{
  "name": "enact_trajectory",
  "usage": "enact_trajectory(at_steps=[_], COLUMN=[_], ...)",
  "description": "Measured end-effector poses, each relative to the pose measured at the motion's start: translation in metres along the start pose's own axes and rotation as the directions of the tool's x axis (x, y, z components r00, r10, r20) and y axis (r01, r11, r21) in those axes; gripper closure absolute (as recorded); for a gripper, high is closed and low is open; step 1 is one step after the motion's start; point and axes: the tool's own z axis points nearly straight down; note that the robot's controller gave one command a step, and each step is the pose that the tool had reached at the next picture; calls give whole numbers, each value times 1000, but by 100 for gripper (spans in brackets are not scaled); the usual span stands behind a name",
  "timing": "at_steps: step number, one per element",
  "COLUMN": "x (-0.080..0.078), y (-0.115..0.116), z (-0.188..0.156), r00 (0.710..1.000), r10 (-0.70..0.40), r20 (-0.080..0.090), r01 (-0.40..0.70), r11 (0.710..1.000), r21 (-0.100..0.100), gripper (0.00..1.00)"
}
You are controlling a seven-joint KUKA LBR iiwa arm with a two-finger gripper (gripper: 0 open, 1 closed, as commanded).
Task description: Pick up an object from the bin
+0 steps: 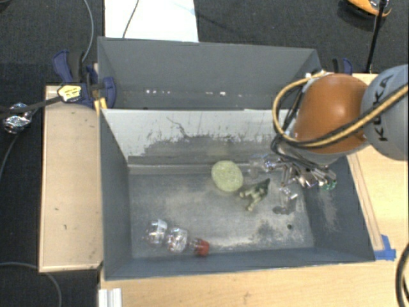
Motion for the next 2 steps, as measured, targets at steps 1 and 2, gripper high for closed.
enact_trajectory(at_steps=[1, 2], x=[-4, -16], y=[-6, -17], z=[42, 73], r00=[986, 931], r10=[-164, -365], r20=[2, 5], r01=[164, 365], r11=[986, 931], r21=[2, 2], gripper=[0, 100])
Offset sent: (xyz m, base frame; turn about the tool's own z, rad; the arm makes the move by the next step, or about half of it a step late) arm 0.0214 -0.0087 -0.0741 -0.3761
